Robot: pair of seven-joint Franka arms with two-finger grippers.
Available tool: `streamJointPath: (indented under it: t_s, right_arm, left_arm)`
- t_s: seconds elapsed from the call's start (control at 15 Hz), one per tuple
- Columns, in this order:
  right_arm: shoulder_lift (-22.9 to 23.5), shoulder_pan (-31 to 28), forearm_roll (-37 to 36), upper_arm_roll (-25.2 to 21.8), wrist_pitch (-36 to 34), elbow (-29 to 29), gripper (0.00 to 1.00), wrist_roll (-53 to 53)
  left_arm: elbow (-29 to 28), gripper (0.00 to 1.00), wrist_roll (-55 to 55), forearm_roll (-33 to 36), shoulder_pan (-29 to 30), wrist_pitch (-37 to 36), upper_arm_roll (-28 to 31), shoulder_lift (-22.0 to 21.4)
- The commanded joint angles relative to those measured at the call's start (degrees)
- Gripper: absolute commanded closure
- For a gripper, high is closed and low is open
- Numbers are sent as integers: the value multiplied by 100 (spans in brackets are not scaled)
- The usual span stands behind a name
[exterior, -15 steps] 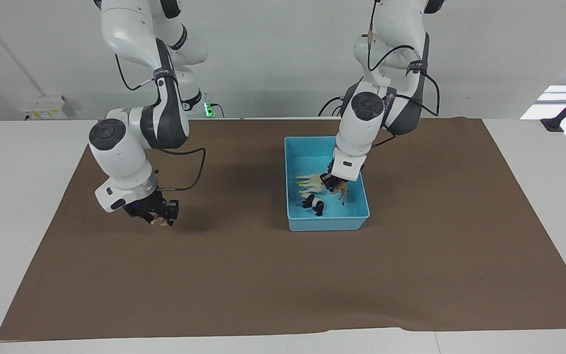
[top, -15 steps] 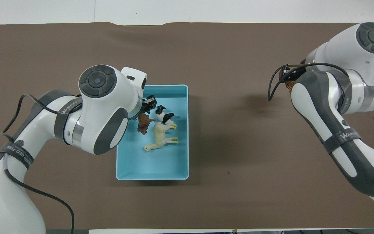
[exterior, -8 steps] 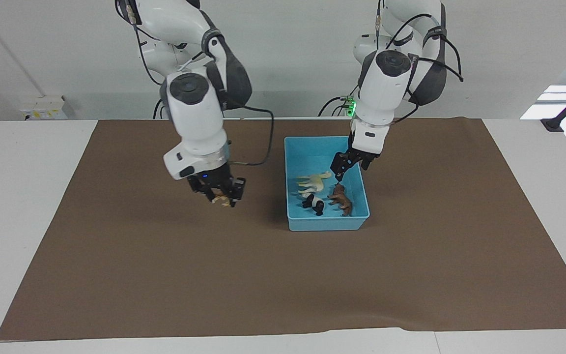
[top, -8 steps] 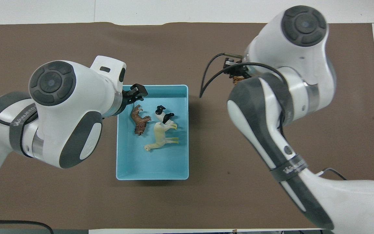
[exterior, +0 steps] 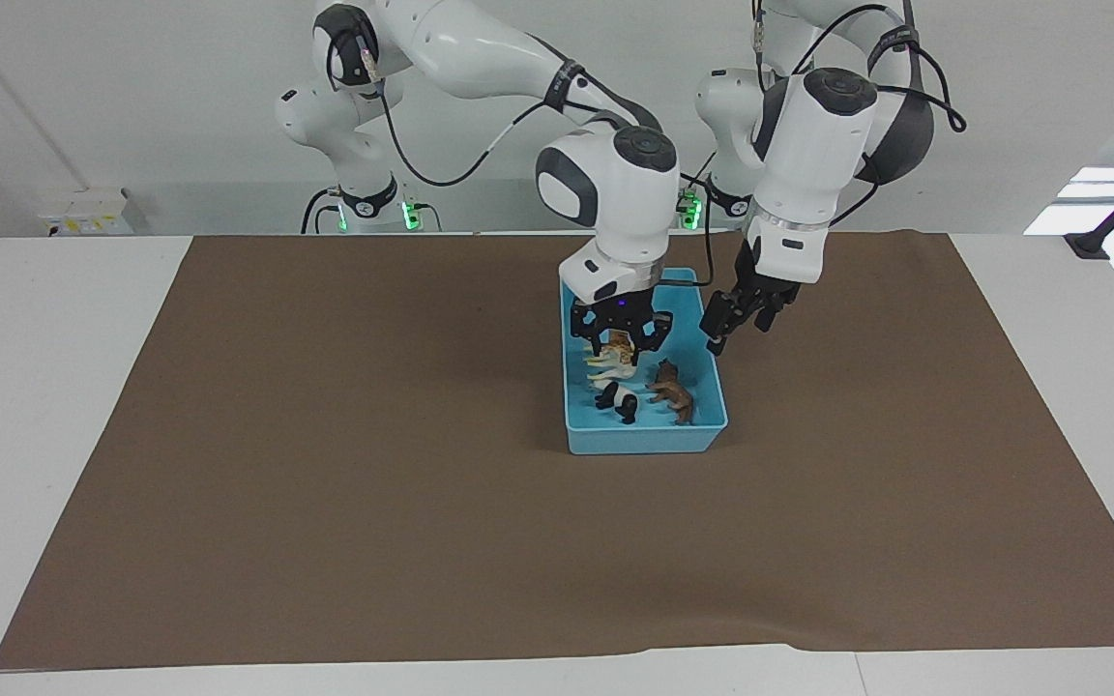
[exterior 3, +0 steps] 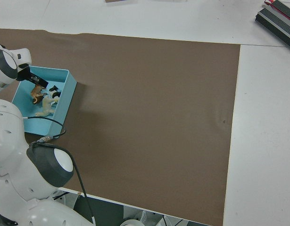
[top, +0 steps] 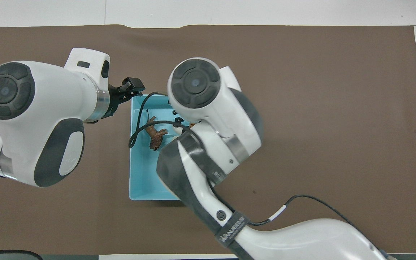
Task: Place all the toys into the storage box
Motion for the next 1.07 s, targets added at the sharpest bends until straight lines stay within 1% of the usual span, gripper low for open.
streamJointPath:
  t_s: [0.0,0.13,0.2,0.27,0.33,0.47,0.6,0.73,0.8,0.87,1.0]
  right_arm:
    - [107,-31,-115,-38,308,-298,100,0]
    - [98,-22,-124,-47,281,-282,100,8]
    - [89,-22,-133,-47,272,-273,1,17]
    - [89,-31,-142,-47,272,-273,0,9]
    - [80,-31,-150,-47,272,-273,0,9]
    - [80,-31,-142,-47,185,-255,0,9]
    - [28,-92,-150,-56,-26,-212,0,0]
    - [-51,-302,-142,-65,-53,-176,0,-140]
    - [-130,-503,-107,-56,-44,-167,0,-358]
    - [-227,-679,-54,-56,-62,-176,0,-613]
    - [-560,-1118,-19,-12,-289,-176,0,-1000]
  left_arm:
    - [450,0,1386,118,599,-1156,-29,-266]
    - [575,0,2318,118,855,-1824,-3,-424]
    - [619,0,2766,127,917,-2158,-20,-521]
    - [637,0,3171,127,935,-2484,-29,-618]
    - [628,0,3366,136,944,-2661,-29,-697]
    - [558,0,3448,136,944,-2803,-12,-838]
    - [549,0,3491,136,1040,-2803,-20,-856]
    - [741,0,3710,92,1461,-2768,-108,-725]
    - [1012,0,3737,92,1506,-2829,-126,-498]
    - [1136,0,3764,135,1507,-2899,-126,-356]
    - [1103,0,4105,153,1481,-2891,-108,-372]
